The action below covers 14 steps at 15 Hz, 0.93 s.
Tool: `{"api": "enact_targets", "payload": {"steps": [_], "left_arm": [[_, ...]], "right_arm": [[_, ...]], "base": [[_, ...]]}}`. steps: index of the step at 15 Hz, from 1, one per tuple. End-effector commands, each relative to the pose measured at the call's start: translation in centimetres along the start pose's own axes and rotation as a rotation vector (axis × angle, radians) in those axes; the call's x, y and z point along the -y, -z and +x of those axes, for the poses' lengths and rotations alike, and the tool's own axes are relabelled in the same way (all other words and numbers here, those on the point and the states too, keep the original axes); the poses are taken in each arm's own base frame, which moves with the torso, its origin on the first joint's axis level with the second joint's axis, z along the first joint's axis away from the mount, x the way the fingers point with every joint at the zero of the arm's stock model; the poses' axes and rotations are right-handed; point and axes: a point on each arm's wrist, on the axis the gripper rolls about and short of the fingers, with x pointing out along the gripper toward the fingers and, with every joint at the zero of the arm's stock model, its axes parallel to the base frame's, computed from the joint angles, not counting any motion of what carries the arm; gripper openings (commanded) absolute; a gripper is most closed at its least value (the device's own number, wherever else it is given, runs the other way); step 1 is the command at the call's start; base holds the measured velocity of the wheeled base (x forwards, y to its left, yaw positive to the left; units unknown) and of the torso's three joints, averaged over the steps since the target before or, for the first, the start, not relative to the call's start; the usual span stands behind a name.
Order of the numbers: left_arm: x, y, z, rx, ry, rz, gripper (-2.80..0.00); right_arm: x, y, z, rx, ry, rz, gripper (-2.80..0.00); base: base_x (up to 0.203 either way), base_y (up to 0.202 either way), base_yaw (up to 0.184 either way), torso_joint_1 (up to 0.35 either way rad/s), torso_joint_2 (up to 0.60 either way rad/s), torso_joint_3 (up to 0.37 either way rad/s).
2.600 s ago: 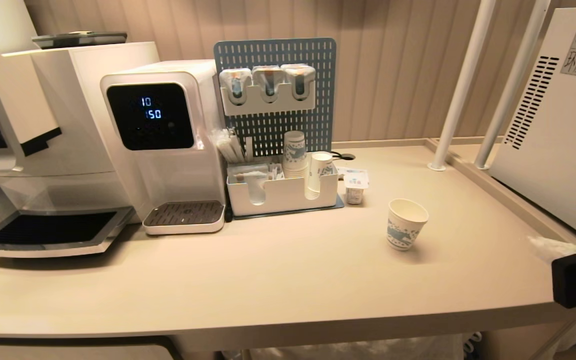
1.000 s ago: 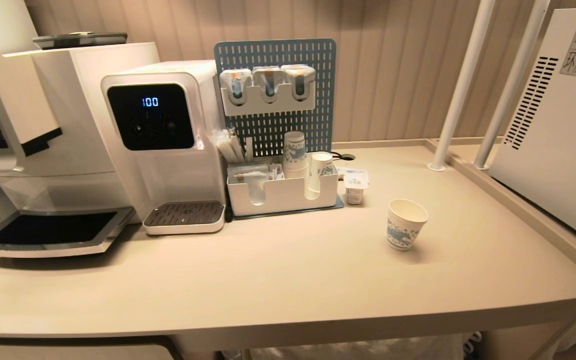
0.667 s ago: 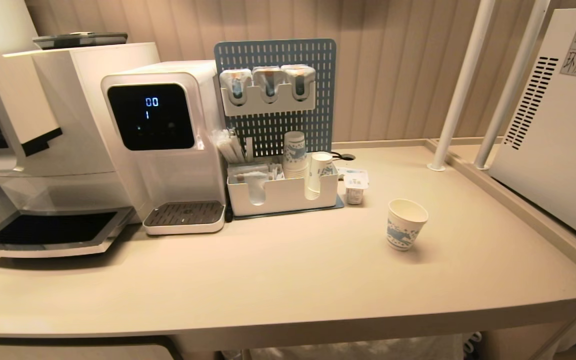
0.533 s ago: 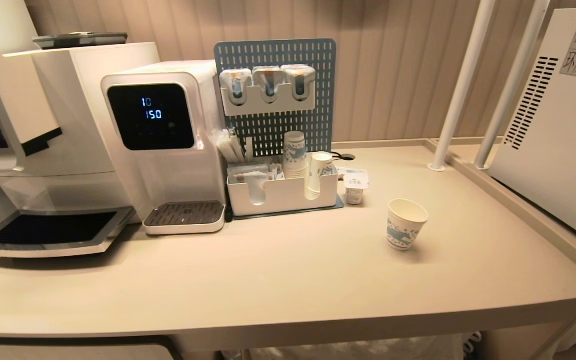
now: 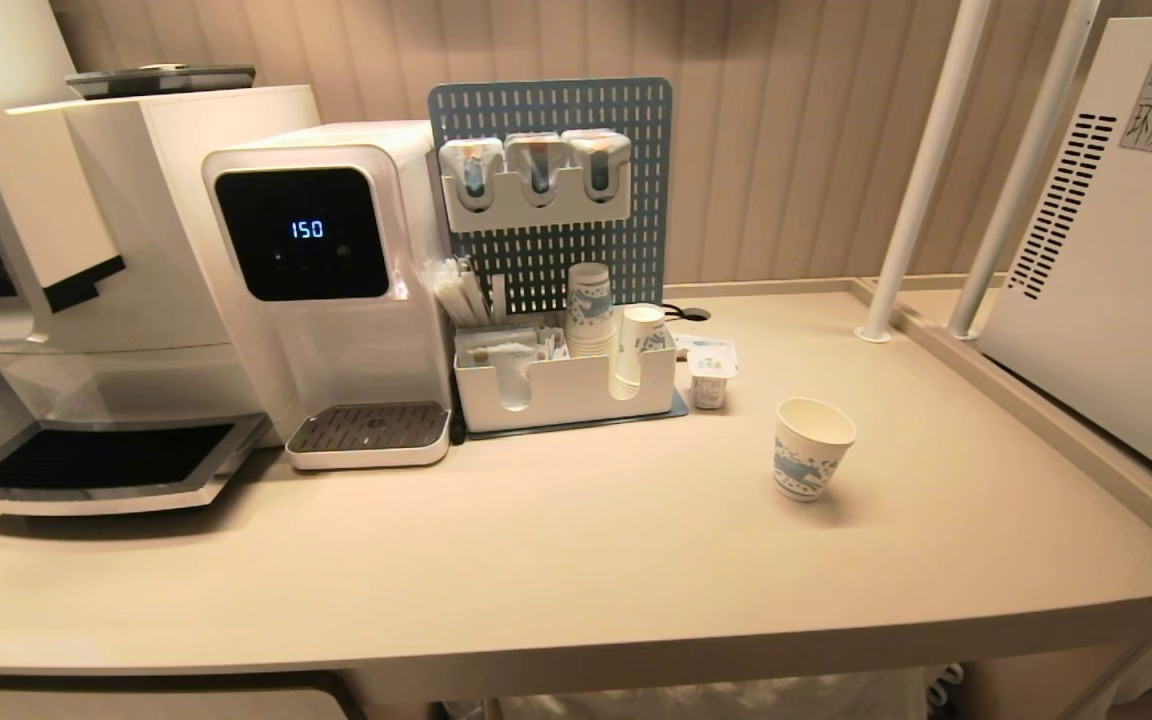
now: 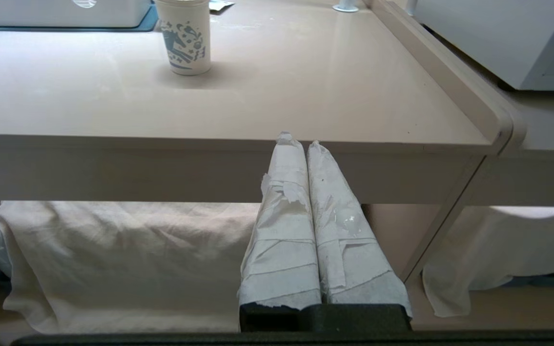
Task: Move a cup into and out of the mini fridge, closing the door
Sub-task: Close the freezer door
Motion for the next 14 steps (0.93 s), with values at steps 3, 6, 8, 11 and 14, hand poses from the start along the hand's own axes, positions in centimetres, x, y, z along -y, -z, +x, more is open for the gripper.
{"api": "enact_targets", "payload": {"steps": [3,6,8,11,14], "left_arm": [[0.00,0.05,0.01,-0.002,0.000,0.000,-2.80],[0.00,0.03,0.02,-0.004,0.000,0.012,-2.80],[0.00,0.09,0.01,-0.007,0.001,0.012,-2.80],[-0.01,0.05,0.01,-0.002,-0.003,0.000,-2.80],[-0.01,0.07,0.02,-0.006,-0.006,0.001,-2.80]], "right_arm": [[-0.07,0.57,0.13,-0.019,-0.002,-0.015,-2.80],[-0.07,0.56,0.14,-0.016,-0.004,-0.026,-2.80],[-0.07,0.55,0.13,-0.017,-0.004,-0.026,-2.80],[-0.07,0.55,0.13,-0.017,-0.003,-0.026,-2.80],[-0.07,0.55,0.13,-0.017,-0.003,-0.027,-2.80]], "base": [[0.000,0.000,0.000,0.000,0.00,0.000],[0.000,0.000,0.000,0.000,0.00,0.000],[0.000,0.000,0.000,0.000,0.00,0.000],[0.000,0.000,0.000,0.000,0.00,0.000],[-0.073,0.000,-0.002,0.000,0.00,0.001]]}}
